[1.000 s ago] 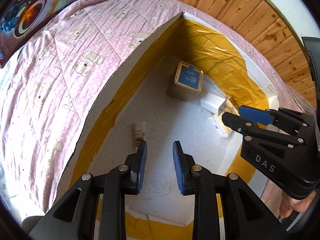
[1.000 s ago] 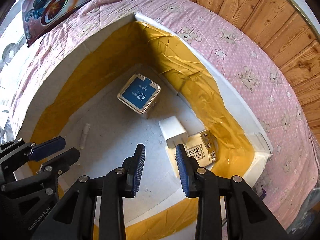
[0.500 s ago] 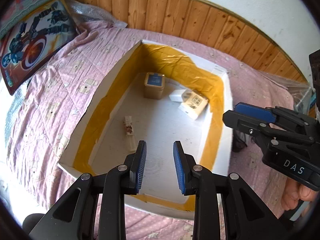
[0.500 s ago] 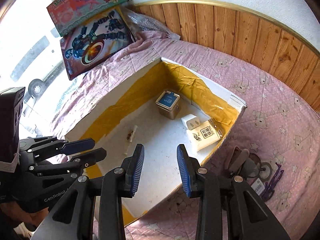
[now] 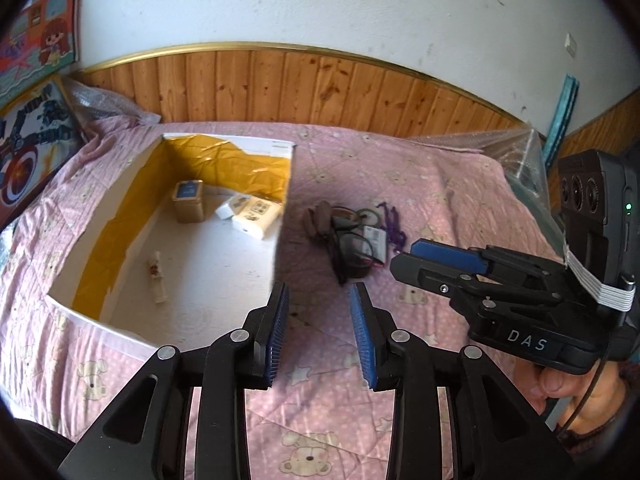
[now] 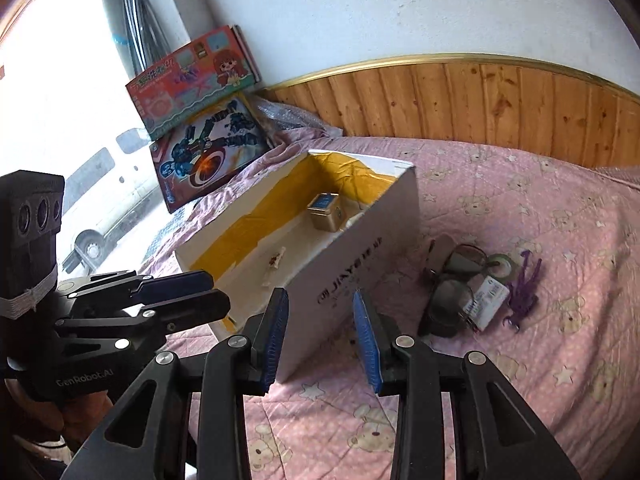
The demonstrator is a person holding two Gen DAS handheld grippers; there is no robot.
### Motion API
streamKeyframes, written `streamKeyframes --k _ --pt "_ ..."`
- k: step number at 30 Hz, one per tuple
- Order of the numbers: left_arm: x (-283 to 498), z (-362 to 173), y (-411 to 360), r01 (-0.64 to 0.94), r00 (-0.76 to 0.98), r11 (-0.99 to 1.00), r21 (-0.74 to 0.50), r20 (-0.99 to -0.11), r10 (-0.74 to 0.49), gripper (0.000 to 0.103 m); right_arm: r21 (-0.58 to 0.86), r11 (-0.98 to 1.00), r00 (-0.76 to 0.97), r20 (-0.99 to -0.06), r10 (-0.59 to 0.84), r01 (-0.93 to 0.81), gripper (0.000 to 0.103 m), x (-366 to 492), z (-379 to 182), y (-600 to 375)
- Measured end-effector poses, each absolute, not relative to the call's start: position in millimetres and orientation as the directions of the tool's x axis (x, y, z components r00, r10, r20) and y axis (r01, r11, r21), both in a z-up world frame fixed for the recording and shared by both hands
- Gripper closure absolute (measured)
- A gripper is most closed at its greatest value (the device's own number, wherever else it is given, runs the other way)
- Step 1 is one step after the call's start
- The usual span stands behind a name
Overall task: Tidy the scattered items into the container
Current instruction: 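Move both tools to the glasses and purple figure beside the box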
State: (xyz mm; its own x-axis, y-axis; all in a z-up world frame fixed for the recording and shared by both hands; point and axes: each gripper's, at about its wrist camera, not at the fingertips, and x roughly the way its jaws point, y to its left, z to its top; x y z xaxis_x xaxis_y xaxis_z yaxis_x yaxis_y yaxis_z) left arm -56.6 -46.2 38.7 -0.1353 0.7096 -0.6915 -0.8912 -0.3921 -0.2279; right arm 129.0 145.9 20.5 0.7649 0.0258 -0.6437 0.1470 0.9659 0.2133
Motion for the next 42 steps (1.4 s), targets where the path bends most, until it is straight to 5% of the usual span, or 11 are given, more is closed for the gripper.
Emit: streamKeyframes --k 15,30,34,42 --pt "-45 -23 85 -0.895 -0.083 -0.386 -0.225 -0.765 0.638 0.058 0.258 0.841 0.643 -0.754 -0.133 0.476 0.067 107 -51 33" --pt "-99 -97 169 -0.777 -0.043 -0.544 -0.319 -0.834 0.551 0.056 0.17 0.805 0.523 -0.83 -0.195 0.569 0.067 177 -97 -37" --pt "-108 -112 175 -0.749 -0.017 -0.563 -0.35 -0.839 0.544 0.046 0.152 0.817 0.518 -0.833 -0.197 0.556 0.067 183 -105 -41" --pt "-99 -103 158 -0.782 -0.011 -0.513 -0.354 -0.815 0.579 0.076 0.148 0.824 0.497 -0.849 -0.178 0.548 0.069 181 -103 -41"
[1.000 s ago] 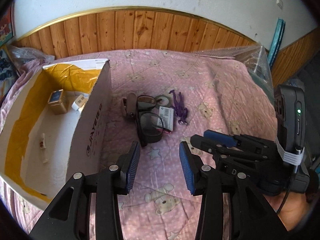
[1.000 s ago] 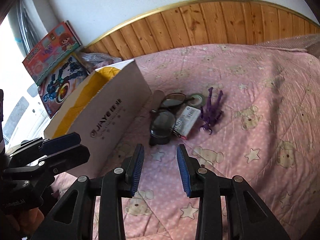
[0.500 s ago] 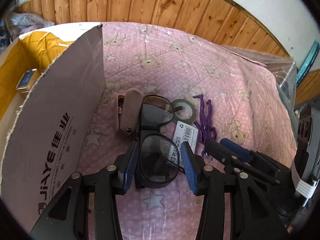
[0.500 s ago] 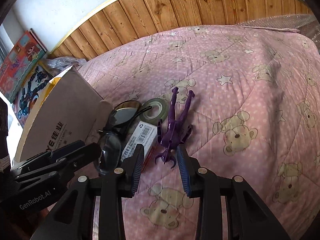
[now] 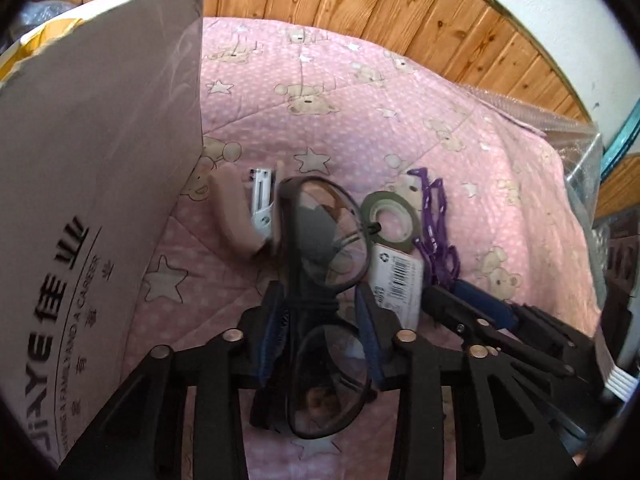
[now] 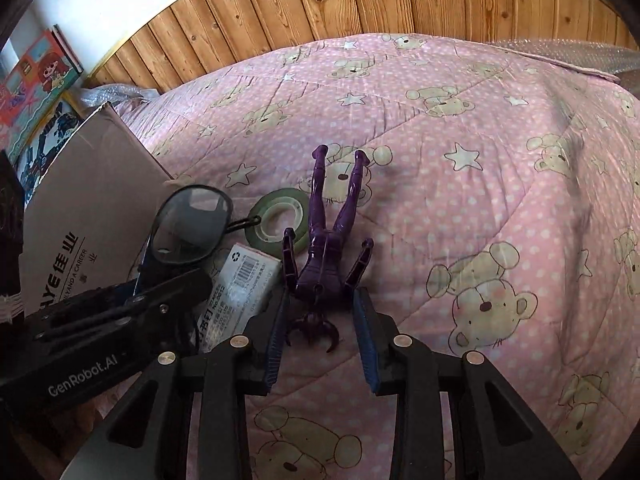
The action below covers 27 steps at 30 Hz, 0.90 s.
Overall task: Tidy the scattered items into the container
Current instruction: 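Move both tools to the glasses and purple figure beside the box, then grasp the black glasses with the left tool while the right tool grasps the purple figure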
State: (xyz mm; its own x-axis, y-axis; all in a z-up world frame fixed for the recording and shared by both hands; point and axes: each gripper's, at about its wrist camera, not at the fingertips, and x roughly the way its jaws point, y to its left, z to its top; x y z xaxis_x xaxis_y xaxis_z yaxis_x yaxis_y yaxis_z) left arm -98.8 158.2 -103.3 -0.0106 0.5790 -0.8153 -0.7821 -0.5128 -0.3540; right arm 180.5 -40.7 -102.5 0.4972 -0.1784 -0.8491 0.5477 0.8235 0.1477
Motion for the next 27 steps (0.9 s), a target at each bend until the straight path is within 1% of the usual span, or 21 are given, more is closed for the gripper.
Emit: streamKeyframes --k 2,5,10,14,21,27 --pt "-98 -100 151 -0.771 0.01 -0.512 -0.378 -0.812 0.584 0.076 0.188 0.807 0.508 -0.847 -0.155 0.56 0.069 174 -101 -42" --pt "-92 -96 137 -0.775 0.006 -0.51 -0.374 -0.811 0.585 0.077 0.23 0.788 0.52 -0.844 -0.13 0.571 0.069 165 -97 -41" --pt "-85 -94 106 -0.752 0.014 -0.526 -0.397 -0.807 0.59 0.077 0.248 0.778 0.536 -0.834 -0.132 0.577 0.07 149 -87 -29" --pt "-80 -93 82 -0.729 0.052 -0.52 -0.445 -0.794 0.606 0.077 0.278 0.766 0.553 -0.824 -0.119 0.579 0.07 136 -80 -17" --pt "-70 -81 43 -0.713 0.11 -0.47 -0.52 -0.745 0.658 0.077 0.29 0.761 0.557 -0.823 -0.111 0.58 0.07 116 -74 8" --pt "-57 -65 24 -0.74 0.109 -0.432 -0.516 -0.725 0.68 0.077 0.27 0.776 0.547 -0.829 -0.113 0.57 0.07 103 -71 35"
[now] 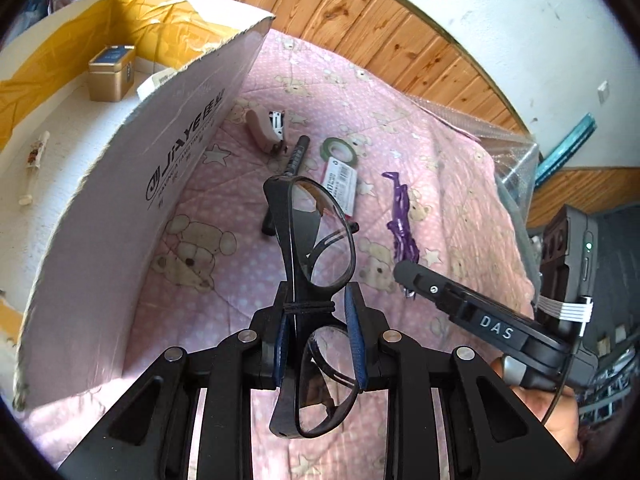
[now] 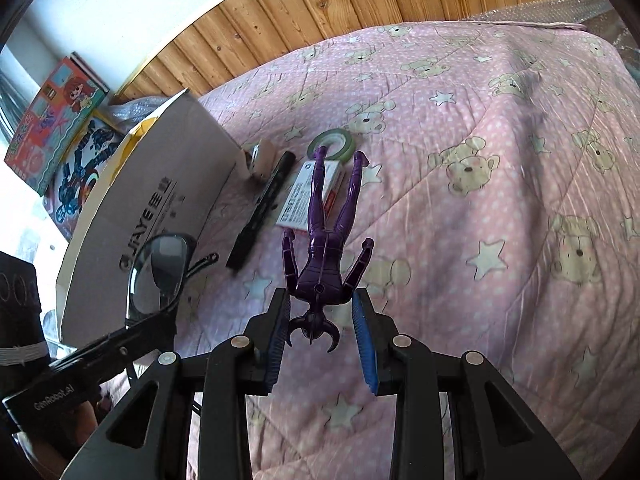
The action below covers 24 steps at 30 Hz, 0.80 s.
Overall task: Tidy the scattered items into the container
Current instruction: 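Grasp the black glasses with the left tool while the right tool grasps the purple figure, then lift the glasses and purple figure and carry both over the white box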
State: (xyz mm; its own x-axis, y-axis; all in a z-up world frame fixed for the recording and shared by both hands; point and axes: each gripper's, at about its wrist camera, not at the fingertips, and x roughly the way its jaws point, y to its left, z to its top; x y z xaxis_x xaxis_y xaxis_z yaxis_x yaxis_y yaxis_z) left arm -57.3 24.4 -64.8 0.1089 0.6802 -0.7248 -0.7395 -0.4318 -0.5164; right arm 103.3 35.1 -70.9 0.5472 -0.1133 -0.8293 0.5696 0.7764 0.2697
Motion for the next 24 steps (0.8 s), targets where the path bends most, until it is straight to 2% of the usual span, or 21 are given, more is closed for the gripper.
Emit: streamKeyframes --k 13,24 --pt "-38 -27 -19 -0.821 0.036 -0.37 -0.435 -0.685 0.727 0.077 0.257 0.8 0.547 -0.831 -0.103 0.542 0.07 81 -65 88" --pt "-38 -1 -49 -0.833 0.016 -0.339 -0.437 -0.632 0.775 0.077 0.265 0.833 0.576 -0.813 -0.078 0.486 0.07 70 -47 138"
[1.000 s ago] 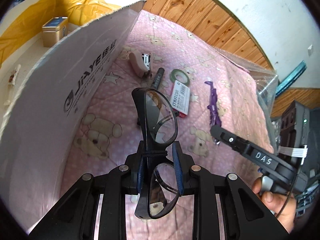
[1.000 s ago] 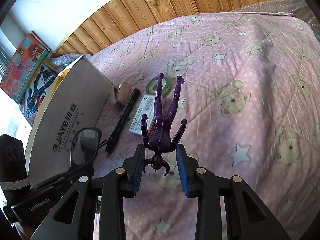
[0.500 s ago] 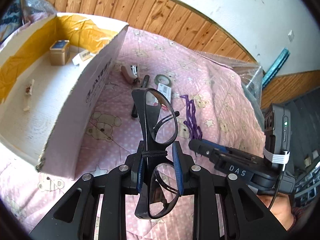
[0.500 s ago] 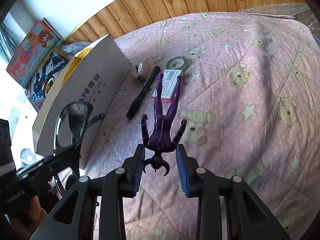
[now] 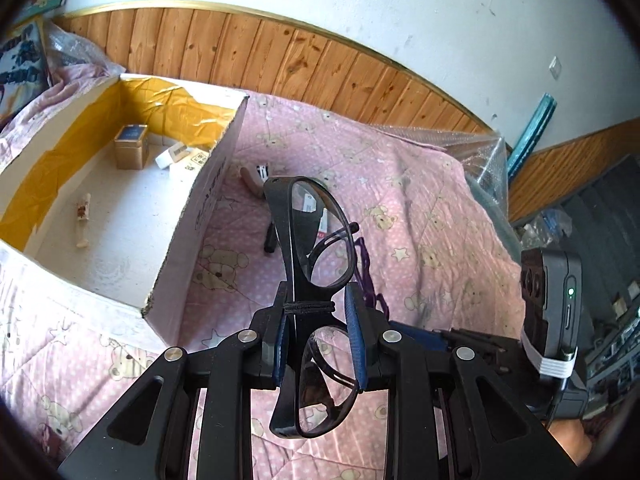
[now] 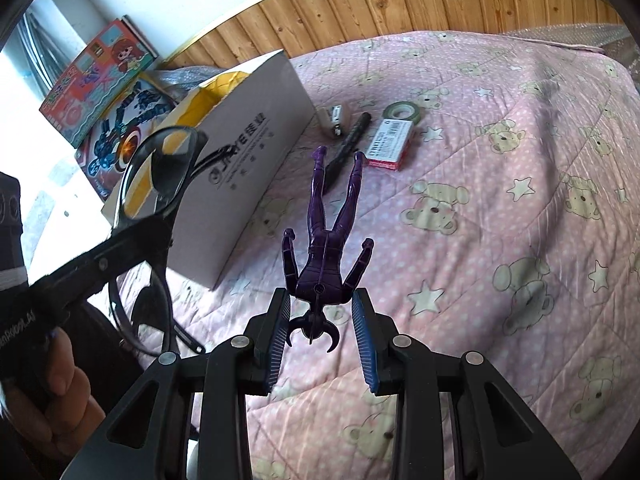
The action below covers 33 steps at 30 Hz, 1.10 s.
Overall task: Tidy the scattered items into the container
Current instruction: 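Lift the glasses and purple figure and carry both over the white box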
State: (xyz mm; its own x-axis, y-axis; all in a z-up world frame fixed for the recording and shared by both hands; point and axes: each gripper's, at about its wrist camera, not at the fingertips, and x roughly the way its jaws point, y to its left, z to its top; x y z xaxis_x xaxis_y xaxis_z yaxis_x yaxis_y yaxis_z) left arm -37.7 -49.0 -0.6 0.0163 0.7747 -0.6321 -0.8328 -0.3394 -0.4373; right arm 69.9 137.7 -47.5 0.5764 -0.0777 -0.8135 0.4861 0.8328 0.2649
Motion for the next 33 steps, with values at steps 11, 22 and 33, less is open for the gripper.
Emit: streamKeyframes --k 11,22,33 --pt "-48 27 -80 -0.83 -0.027 -0.336 -0.445 -0.57 0.821 0.077 0.208 0.889 0.606 -0.79 -0.093 0.408 0.07 72 -17 182" --pt "-77 44 -108 -0.802 -0.071 -0.358 -0.478 -0.518 0.852 0.077 0.164 0.933 0.63 -0.773 -0.081 0.321 0.07 95 9 215" --pt "-106 56 -129 -0.776 -0.115 -0.382 -0.502 -0.482 0.868 0.077 0.127 0.955 0.652 -0.754 -0.082 0.267 0.07 127 30 234"
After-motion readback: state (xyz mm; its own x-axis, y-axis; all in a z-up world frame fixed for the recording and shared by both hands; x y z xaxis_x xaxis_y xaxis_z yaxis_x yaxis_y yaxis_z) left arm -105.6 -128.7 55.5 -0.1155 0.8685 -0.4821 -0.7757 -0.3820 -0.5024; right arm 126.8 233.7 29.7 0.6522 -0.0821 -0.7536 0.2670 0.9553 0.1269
